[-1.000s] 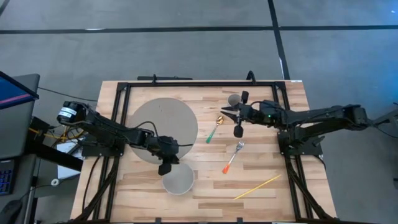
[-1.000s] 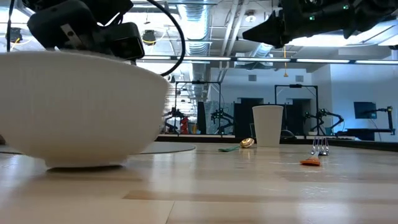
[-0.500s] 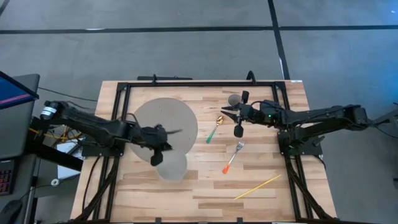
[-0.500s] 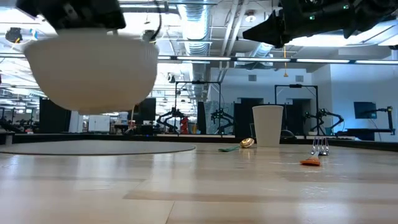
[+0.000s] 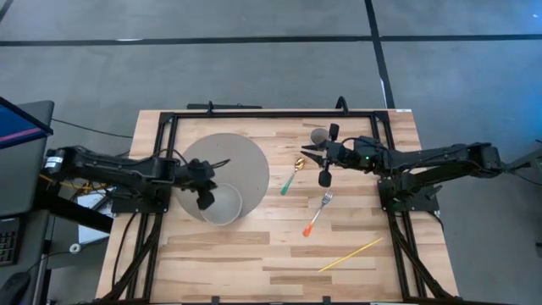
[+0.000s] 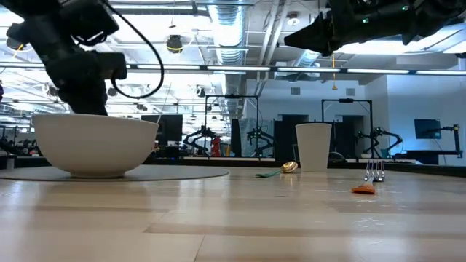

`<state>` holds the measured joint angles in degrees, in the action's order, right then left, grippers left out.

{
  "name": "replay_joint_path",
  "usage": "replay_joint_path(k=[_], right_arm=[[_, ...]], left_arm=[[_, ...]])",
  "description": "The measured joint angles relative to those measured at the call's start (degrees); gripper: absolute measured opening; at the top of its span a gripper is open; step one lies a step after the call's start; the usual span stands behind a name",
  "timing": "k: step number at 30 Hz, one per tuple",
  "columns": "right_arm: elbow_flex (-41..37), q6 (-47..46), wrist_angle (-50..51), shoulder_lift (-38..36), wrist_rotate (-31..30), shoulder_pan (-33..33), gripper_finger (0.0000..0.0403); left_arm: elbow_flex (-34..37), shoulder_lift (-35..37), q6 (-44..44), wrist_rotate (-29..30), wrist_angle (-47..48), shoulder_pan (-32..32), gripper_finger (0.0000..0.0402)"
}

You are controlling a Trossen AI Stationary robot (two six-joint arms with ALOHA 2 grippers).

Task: Pick & Place Utensil
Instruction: Put the white bowl on the bottom of the gray placemat

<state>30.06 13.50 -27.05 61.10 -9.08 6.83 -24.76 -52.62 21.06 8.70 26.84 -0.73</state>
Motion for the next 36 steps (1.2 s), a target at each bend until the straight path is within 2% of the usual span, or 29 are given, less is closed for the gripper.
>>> replay_joint_path(k=[15,22,27,36], right_arm=[[0.0,0.02,0.0,0.0,0.0,0.0,0.0056],[0.0,0.04,0.0,0.0,0.0,0.0,0.0056],[0.0,0.04,0.0,0.0,0.0,0.02,0.0056],[0.0,0.04,0.0,0.0,0.0,0.02,0.0056]], left_arm=[[0.07,0.55,-0.2,1.56,1.69,5.05,0.0022],[0.05,0.59,0.39,1.73,3.37,5.25,0.0021],[0.05,1.02,0.74,4.53,4.25,5.23,0.0023],[0.12,4.99,0.79,5.18,4.43,5.25,0.002]])
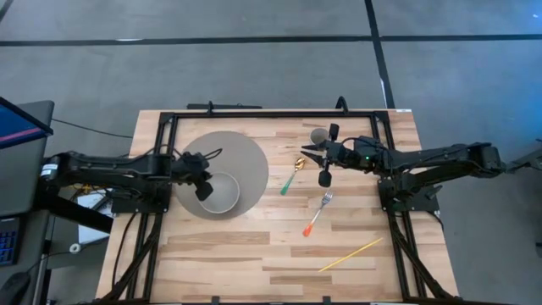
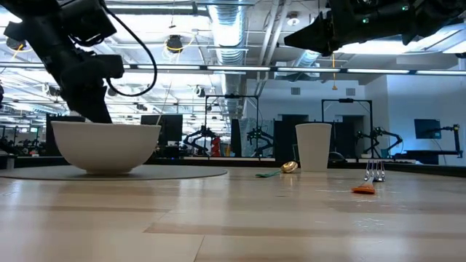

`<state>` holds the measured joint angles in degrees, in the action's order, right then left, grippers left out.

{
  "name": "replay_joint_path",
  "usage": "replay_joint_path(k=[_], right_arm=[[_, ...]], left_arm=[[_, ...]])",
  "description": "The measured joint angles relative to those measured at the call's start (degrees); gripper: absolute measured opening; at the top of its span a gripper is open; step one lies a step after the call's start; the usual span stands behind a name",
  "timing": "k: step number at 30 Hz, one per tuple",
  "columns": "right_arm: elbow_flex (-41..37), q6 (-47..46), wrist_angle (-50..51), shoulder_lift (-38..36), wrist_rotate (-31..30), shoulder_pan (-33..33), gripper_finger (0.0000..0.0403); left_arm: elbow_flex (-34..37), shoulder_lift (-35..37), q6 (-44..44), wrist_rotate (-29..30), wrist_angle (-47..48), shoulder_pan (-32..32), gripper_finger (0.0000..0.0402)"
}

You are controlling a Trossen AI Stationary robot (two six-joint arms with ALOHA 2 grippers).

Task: Pick & Place Utensil
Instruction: Put the white bowl on the bottom of the gray placemat, then put the green spoon into the white bowl

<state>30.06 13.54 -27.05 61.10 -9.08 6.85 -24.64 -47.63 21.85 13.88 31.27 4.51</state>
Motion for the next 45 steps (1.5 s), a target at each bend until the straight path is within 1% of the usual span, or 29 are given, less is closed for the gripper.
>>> replay_joint_path(k=[3,8,11,18,25,32,38,42,45], right_arm=[[0.0,0.0,0.0,0.0,0.0,0.0,0.0056],[0.0,0.0,0.0,0.0,0.0,0.0,0.0056],[0.0,0.0,0.0,0.0,0.01,0.0,0.0056],[0.0,0.16,0.0,0.0,0.0,0.02,0.0056],[0.0,9.24,0.0,0.0,0.0,0.07,0.0056],[0.0,9.54,-1.99,0.0,0.0,0.07,0.0056],[0.0,9.51,-2.15,0.0,0.0,0.07,0.0056],[0.0,6.59,-1.7,0.0,0.0,0.02,0.0056],[0.0,6.27,-1.66,0.0,0.0,0.02,0.006]], left_arm=[[0.02,1.43,-0.14,0.13,-0.14,0.0,0.0022],[0.02,1.87,-0.24,3.39,0.18,0.01,0.0016],[0.02,1.1,-0.09,3.48,0.39,0.0,0.0016],[0.02,-0.52,0.07,2.41,0.6,0.0,0.0034],[0.02,-0.53,0.07,2.67,0.95,0.0,0.0057],[0.02,-0.42,0.07,2.78,0.96,0.0,0.0083],[0.02,-0.33,0.06,3.11,0.9,0.0,0.0082],[0.02,-0.33,0.07,4.42,0.9,0.0,0.0082],[0.02,-0.33,0.04,4.55,0.89,0.0,0.0088]])
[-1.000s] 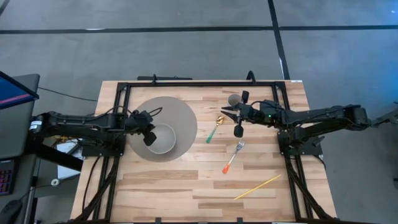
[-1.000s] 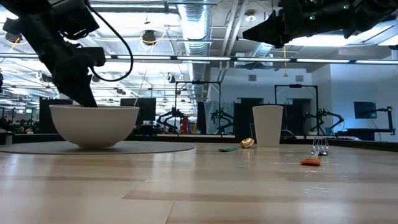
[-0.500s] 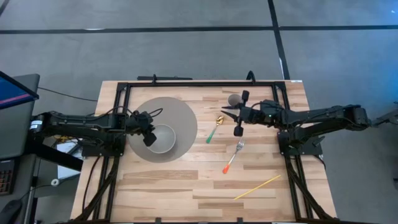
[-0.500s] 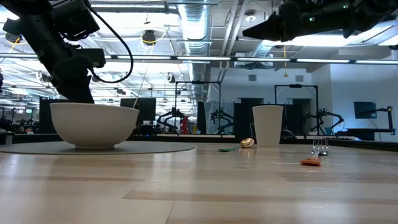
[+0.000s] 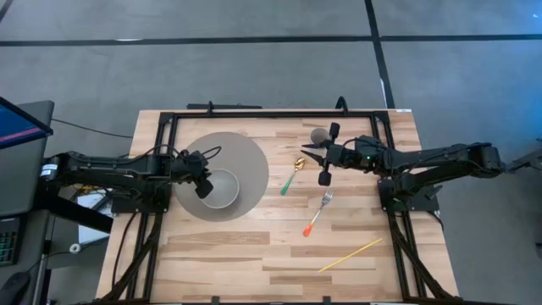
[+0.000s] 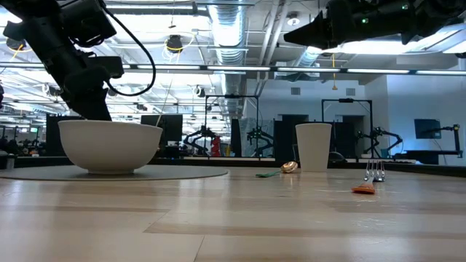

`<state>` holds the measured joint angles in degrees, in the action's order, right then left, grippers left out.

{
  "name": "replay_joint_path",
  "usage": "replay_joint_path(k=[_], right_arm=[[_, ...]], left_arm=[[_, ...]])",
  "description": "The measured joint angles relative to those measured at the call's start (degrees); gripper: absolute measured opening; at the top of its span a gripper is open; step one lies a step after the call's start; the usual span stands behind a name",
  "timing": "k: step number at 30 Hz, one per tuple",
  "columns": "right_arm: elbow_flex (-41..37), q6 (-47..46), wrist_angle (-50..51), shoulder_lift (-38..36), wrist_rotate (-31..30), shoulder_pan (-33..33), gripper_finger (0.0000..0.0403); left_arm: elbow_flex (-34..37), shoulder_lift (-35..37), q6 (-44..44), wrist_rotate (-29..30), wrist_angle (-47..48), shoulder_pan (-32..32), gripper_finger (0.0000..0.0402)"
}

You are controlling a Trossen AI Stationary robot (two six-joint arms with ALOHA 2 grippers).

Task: Pick & Place Utensil
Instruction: Put the green spoon into the white bowl

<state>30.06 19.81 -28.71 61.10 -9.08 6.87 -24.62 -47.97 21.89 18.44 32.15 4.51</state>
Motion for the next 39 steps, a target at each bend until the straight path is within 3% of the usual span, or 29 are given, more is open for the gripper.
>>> replay_joint_path(k=[9,17,21,26,30,35,39], right_arm=[[0.0,-2.35,2.63,0.0,0.0,0.0,0.0119],[-0.02,-2.33,3.33,0.0,-0.04,0.0,0.0182],[-0.02,-0.94,7.06,0.0,0.37,-0.28,0.0188],[-0.02,-0.56,19.0,0.06,6.96,-1.46,0.0182],[0.12,-0.16,19.01,1.73,7.09,-1.86,0.0182],[6.58,0.13,22.66,7.56,6.35,-1.89,0.018],[14.51,-0.94,34.44,15.95,6.35,-2.73,0.0174]], left_arm=[[-0.45,0.0,-0.52,0.66,0.04,-0.01,0.0097],[-6.41,0.0,-0.63,0.66,-0.44,-0.02,0.0097],[-7.43,0.02,-2.17,0.66,-0.6,-0.02,0.0096],[-7.45,0.0,-3.61,0.66,-2.0,-0.02,0.0096],[-7.45,0.0,-3.65,0.63,-4.56,-0.04,0.0096],[-7.45,0.0,-4.6,0.23,-8.98,-0.04,0.0096],[-7.45,0.0,-10.15,-0.02,-13.6,-0.46,0.0096]])
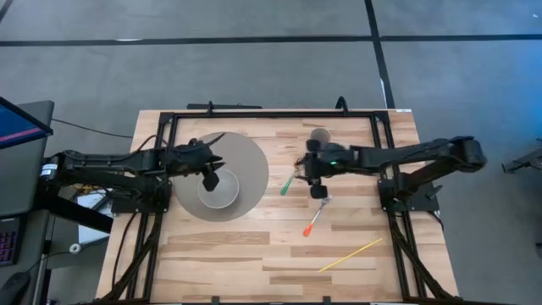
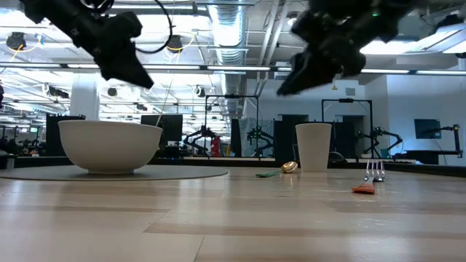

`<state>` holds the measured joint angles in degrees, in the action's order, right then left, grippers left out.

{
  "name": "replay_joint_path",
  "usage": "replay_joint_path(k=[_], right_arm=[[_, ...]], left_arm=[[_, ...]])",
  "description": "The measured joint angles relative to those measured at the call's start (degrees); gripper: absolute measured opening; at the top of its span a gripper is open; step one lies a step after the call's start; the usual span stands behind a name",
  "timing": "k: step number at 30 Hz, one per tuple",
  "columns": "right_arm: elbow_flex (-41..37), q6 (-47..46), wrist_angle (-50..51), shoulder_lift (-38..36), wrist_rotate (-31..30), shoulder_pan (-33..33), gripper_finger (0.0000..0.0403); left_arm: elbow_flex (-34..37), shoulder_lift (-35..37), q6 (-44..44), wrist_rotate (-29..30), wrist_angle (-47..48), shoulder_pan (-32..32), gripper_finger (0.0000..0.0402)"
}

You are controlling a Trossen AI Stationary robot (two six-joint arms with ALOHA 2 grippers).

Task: Pick & Place Utensil
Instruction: Put the green spoon into the white bowl

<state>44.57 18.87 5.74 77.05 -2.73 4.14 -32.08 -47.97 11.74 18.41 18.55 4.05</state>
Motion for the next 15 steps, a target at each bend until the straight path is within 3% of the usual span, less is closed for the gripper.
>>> replay_joint_path(k=[4,10,15], right_arm=[[9.66,0.58,15.29,9.55,-0.19,0.65,0.0172],[22.58,2.95,33.12,23.39,-0.3,2.1,0.0172],[28.14,6.99,35.85,32.0,-2.94,1.6,0.0172]], left_arm=[[-0.02,0.02,-4.28,-0.24,-5.4,-0.32,0.0096],[-0.02,0.0,-5.52,-0.24,-6.18,-0.37,0.0096],[-0.02,0.0,-5.51,-0.24,-6.17,-0.36,0.0096]])
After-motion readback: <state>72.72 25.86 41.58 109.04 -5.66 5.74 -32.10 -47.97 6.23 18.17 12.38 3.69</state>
